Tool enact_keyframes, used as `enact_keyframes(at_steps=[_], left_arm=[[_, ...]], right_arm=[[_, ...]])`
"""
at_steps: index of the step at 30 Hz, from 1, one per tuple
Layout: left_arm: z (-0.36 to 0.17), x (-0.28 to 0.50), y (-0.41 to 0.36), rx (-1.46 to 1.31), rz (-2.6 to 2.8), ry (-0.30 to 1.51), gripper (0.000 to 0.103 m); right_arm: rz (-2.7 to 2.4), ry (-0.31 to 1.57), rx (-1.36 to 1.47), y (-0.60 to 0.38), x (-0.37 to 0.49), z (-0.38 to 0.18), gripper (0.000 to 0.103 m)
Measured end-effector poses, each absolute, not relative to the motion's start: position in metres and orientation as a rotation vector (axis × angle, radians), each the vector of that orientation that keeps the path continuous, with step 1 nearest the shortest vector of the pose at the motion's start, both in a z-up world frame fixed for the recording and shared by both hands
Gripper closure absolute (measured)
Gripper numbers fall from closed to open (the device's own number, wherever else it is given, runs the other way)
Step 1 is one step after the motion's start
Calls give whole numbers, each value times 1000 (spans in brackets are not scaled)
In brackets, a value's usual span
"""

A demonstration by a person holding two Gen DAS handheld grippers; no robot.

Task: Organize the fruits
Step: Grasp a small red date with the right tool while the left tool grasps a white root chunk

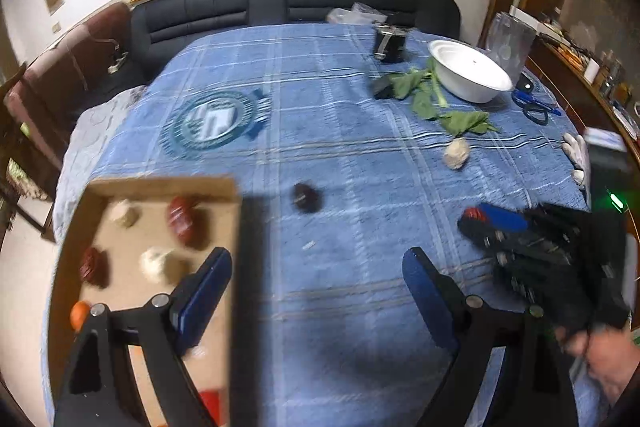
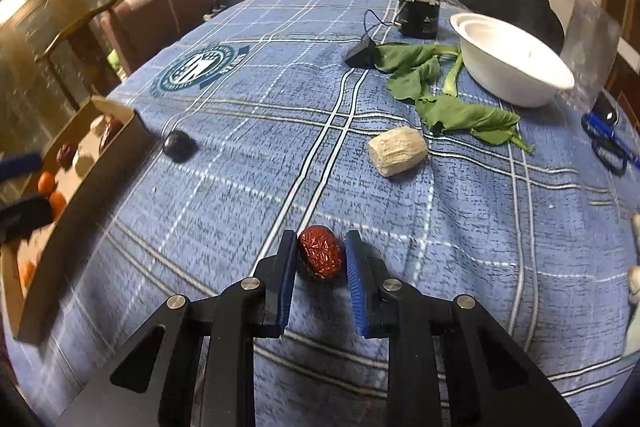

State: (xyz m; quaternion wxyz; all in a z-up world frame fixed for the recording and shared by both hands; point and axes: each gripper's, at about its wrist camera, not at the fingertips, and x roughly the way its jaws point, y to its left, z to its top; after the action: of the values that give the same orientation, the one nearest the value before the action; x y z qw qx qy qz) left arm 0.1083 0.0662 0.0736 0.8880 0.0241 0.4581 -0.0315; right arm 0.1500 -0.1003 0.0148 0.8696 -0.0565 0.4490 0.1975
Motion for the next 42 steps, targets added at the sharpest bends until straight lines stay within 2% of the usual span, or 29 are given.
enact_keyframes(at_steps=[10,13,16,18,19,21,32,42], left_arm=[[52,187,-41,131,-197,929,14],[43,201,-58,166,-217,939,20],[32,211,-70,195,-227,956,30],[25,217,-75,205,-236,969,48],[22,220,-76,210,-236,978,53],[17,223,-78,197,-243,986,75],[21,191,-55,132,-272,987,75],[43,108,2,65,-363,987,75]], right_arm=[[364,905,-70,-171,113,30,79],[349,924,-34,-188,109,23,79],[344,940,17,-200,108,18,79],[344,946,41,-204,109,16,79],[345,945,47,-205,109,16,79],[345,943,57,-206,109,16,79],[322,957,66,-201,100,19,79],[310,965,57,-177,67,28,79]])
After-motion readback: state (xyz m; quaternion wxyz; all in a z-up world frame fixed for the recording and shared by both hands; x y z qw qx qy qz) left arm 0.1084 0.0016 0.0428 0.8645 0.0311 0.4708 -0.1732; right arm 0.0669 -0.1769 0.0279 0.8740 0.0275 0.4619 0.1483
